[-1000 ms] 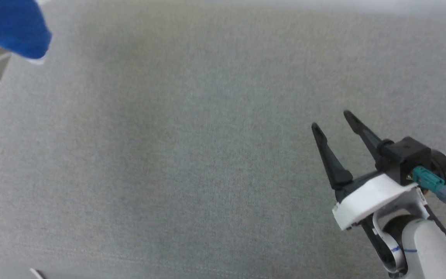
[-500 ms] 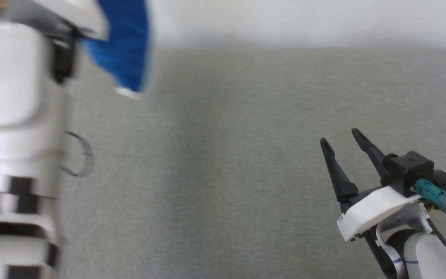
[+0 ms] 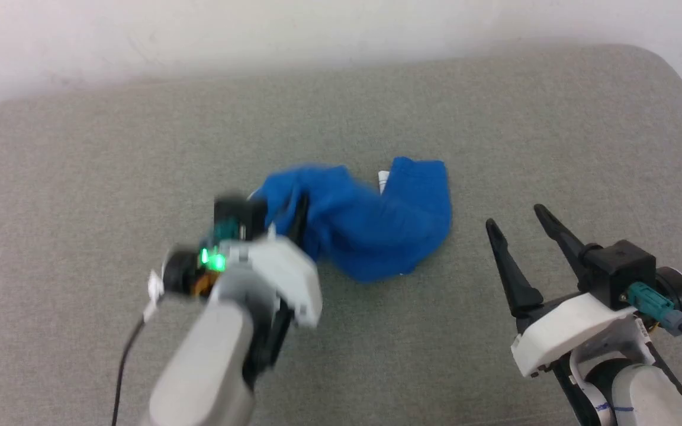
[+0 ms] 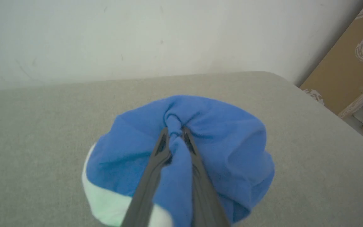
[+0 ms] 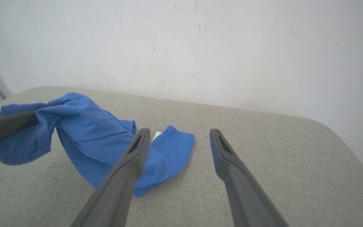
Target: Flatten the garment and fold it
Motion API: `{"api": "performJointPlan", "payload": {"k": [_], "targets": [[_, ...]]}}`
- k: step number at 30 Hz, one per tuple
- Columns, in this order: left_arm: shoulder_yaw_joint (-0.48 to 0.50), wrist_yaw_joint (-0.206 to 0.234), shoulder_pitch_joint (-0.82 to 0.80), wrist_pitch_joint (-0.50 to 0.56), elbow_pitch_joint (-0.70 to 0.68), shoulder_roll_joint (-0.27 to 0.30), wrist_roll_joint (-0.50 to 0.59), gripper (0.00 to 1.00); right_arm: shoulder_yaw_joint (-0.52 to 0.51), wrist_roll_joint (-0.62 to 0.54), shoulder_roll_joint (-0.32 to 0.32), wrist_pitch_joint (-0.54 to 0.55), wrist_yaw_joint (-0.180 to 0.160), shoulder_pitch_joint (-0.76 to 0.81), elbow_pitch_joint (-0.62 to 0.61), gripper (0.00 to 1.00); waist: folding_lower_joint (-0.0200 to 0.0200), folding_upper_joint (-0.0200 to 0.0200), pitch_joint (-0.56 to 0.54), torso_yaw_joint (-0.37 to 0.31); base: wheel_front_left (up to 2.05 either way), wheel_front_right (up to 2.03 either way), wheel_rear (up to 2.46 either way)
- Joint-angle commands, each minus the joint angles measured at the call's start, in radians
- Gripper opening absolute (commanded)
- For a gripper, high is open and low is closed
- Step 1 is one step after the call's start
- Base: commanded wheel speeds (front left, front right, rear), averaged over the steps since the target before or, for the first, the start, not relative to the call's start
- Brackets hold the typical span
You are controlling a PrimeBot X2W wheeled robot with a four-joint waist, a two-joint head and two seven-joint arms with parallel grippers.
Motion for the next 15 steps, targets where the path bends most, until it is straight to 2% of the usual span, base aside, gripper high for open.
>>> {"api": "performJointPlan", "payload": {"k": [1,4,5,6,15], "targets": [[-0.008,0.022,0.109,0.012,-0.028,0.02,-0.008,0.0,0.005,-0.007,0.005,-0.008,-0.002,0.006,0.003,1.0,-0.0001,0.0,0.023,-0.014,0.0,0.0,0.0],[-0.019,0.044,0.232,0.03,-0.06,0.044,-0.011,0.0,0.009,-0.004,0.006,-0.012,-0.002,0.0,0.012,1.0,-0.0001,0.0,0.029,-0.011,0.0,0.0,0.0],[-0.024,0.044,0.261,0.032,-0.071,0.052,-0.011,0.35,0.01,-0.003,0.007,-0.013,-0.002,-0.003,0.016,1.0,-0.0001,0.0,0.03,-0.008,0.0,0.0,0.0],[-0.032,0.042,0.283,0.034,-0.082,0.061,-0.007,1.0,0.011,-0.001,0.007,-0.013,-0.002,-0.005,0.019,1.0,-0.0001,0.0,0.029,-0.005,0.0,0.0,0.0],[-0.053,0.033,0.355,-0.039,-0.267,0.098,0.019,1.0,0.017,0.004,0.008,-0.003,-0.002,0.001,0.026,1.0,-0.0001,0.0,-0.021,0.022,0.0,0.0,0.0]]}}
